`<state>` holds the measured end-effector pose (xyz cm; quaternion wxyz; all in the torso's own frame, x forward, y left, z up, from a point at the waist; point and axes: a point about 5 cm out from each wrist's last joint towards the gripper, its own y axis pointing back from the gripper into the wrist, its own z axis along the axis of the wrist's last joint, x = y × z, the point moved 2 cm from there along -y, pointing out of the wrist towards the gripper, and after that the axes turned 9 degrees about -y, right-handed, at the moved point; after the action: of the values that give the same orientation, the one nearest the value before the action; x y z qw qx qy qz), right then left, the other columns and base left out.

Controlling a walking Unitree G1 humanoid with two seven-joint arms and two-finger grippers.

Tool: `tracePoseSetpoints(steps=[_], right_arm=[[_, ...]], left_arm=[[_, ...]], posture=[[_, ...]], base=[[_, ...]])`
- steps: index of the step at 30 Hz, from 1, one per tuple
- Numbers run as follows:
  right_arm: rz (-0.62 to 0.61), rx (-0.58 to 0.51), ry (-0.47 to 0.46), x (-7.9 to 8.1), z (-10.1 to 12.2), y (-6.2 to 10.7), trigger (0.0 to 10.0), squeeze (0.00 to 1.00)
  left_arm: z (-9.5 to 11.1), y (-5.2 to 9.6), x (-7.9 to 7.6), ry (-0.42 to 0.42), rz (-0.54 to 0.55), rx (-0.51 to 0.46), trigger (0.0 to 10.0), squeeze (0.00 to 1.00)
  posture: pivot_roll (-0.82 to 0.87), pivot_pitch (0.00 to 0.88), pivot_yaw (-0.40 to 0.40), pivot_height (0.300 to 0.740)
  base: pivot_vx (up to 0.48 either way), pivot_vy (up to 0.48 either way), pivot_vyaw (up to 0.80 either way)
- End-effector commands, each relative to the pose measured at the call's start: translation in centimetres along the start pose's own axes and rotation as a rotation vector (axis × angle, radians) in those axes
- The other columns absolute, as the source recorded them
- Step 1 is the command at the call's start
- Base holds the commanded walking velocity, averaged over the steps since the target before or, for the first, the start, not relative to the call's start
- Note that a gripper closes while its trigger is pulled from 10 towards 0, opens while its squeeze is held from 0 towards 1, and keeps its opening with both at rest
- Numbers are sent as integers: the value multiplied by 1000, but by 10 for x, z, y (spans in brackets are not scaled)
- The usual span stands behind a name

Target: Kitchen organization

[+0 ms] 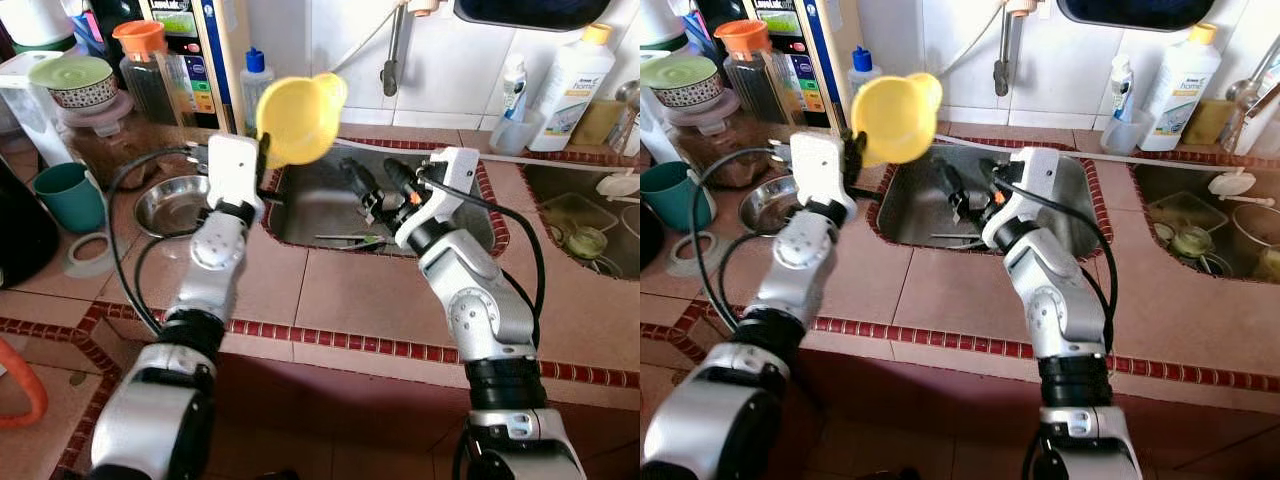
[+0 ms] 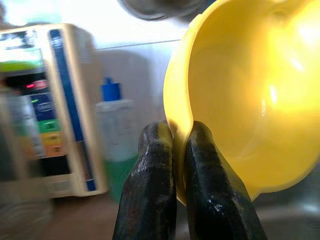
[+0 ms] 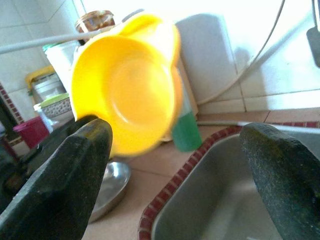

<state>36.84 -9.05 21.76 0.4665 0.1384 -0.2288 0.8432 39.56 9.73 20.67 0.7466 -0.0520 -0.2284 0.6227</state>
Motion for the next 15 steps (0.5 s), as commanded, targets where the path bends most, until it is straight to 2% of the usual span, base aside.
tracePoseSetpoints(steps=[1,2,7,15], right_arm=[[-17,-8,22,0,2,-5,10000,0],[-33,-11,34,-2,2,-7,10000,0],[-57,-12,64,-6,2,-11,10000,0],[-81,-30,86,-12,5,-16,10000,0]], left_arm=[[12,-1,-2,-6,-4,-47,0,0],[17,0,-8,2,-19,-70,0,0],[26,3,-16,33,-25,-91,0,0],[26,11,-28,74,-39,-70,0,0]], posture=[[9,33,50,740],[11,34,47,740],[14,37,38,740],[12,43,26,740]], base=[[0,0,0],[0,0,0],[0,0,0],[0,0,0]])
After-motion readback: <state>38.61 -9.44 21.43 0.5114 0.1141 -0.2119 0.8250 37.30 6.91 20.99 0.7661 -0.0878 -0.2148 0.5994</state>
